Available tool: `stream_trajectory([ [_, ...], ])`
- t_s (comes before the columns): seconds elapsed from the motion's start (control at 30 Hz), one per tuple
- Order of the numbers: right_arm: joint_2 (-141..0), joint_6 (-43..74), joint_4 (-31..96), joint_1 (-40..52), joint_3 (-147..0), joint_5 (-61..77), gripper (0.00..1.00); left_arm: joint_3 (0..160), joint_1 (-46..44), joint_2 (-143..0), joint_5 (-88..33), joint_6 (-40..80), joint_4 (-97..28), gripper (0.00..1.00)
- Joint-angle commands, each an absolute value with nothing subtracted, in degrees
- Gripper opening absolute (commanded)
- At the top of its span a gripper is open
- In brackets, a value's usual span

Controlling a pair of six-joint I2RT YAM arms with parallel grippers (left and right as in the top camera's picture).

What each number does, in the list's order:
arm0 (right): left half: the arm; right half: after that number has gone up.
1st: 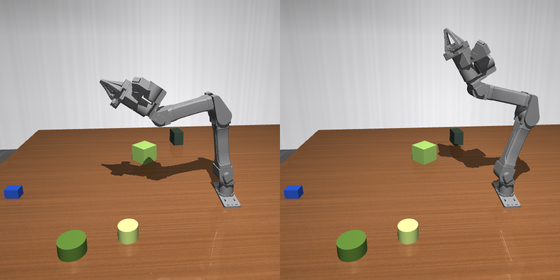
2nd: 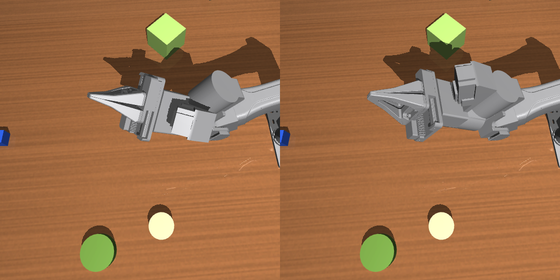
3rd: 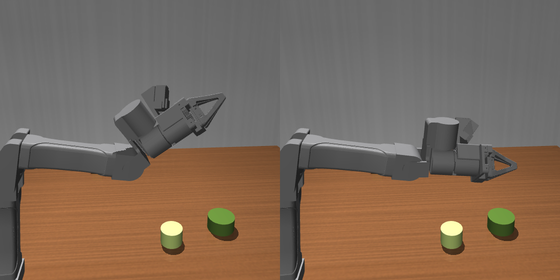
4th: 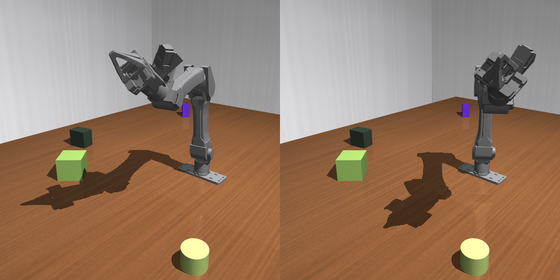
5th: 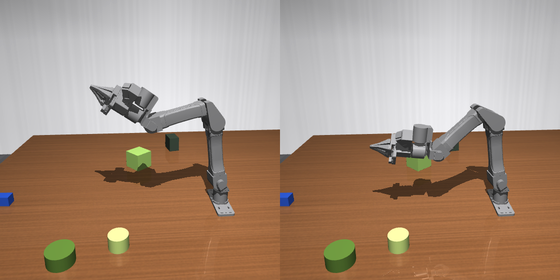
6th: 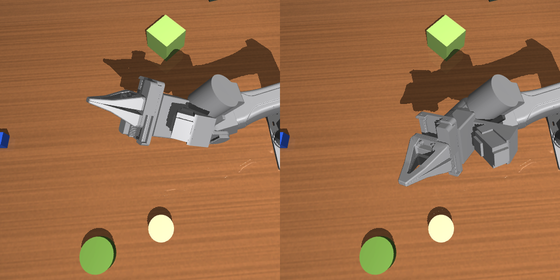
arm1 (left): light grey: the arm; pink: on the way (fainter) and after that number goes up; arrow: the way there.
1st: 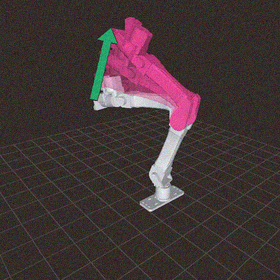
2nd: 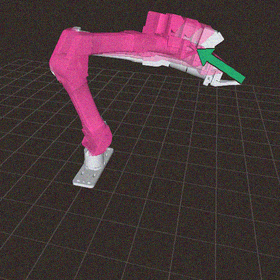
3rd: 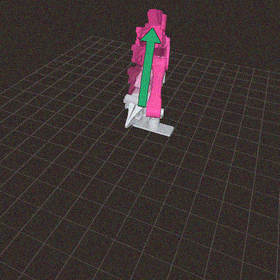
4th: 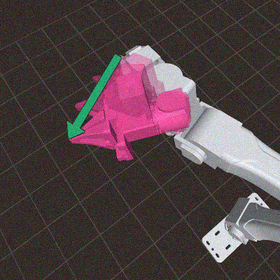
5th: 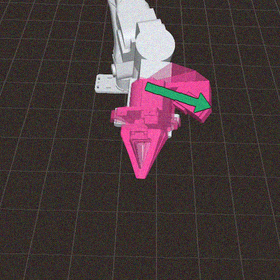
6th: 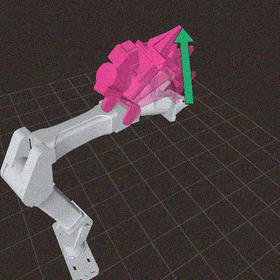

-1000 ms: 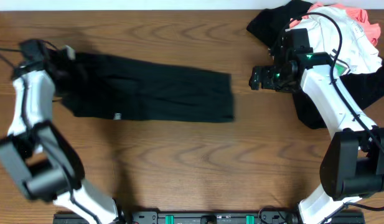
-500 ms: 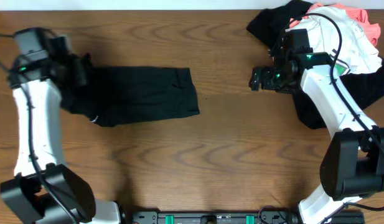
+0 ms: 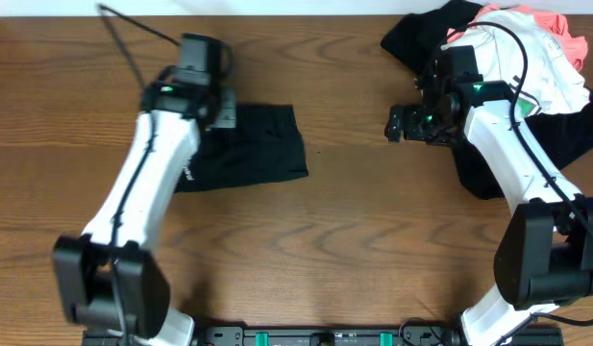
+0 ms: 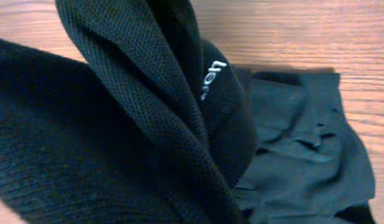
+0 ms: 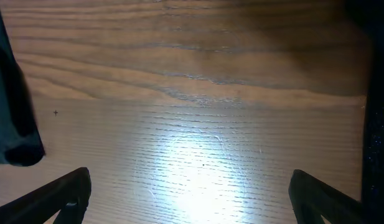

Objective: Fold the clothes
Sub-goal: 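Fold the shirt's left end rightward over itself with the left gripper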

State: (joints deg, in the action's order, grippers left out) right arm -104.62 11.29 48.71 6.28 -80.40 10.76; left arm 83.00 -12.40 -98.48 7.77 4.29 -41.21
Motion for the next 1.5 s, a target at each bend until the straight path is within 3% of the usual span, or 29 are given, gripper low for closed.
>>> stream_trajectory([
  [0.0,-104.99,12.21,48.86,6.92,-80.14,11.68,0.99,83.66,-15.86,-102.19,10.15,8.19,-40.1,0.06],
  [0.27,-104.99,12.19,48.86,6.92,-80.14,12.32,0.99,83.66,-20.88,-107.77,10.11,11.31,-36.1,0.08],
  [0.33,-104.99,12.19,48.86,6.92,-80.14,12.29,0.99,83.66,-22.0,-108.16,9.26,11.25,-34.3,0.62],
  [0.4,-104.99,12.19,48.84,6.92,-80.14,12.29,0.99,83.74,-23.2,-107.79,6.52,9.63,-32.32,0.95],
  [0.43,-104.99,12.19,48.84,6.92,-80.14,12.29,0.99,83.92,-23.83,-107.42,4.84,7.99,-31.29,1.0],
  [0.67,-104.99,12.21,49.17,6.94,-80.14,12.29,0.99,84.47,-26.57,-100.01,3.95,4.08,-27.62,0.98],
  [1.07,-104.99,12.38,49.71,6.94,-80.14,12.32,0.99,81.36,-16.95,-99.39,1.56,5.04,-35.2,0.99],
  [1.17,-104.99,12.49,49.74,6.94,-80.14,12.53,0.99,79.46,-16.34,-100.99,-0.1,5.41,-35.64,0.93],
  [1.2,-104.99,12.67,49.74,6.94,-80.14,12.51,0.99,78.78,-16.29,-101.75,-0.6,5.69,-35.55,0.88],
  [1.33,-104.99,12.82,49.74,6.94,-80.14,12.49,0.99,77.08,-16.29,-105.62,-5.34,7.88,-35.38,0.27],
  [1.4,-104.99,12.82,49.76,6.94,-80.14,12.49,0.99,77.08,-16.29,-106.89,-7.66,8.27,-35.55,0.07],
  [1.47,-104.99,12.82,49.76,6.94,-80.14,12.49,0.99,77.08,-16.32,-107.83,-8.16,9.08,-35.57,0.06],
])
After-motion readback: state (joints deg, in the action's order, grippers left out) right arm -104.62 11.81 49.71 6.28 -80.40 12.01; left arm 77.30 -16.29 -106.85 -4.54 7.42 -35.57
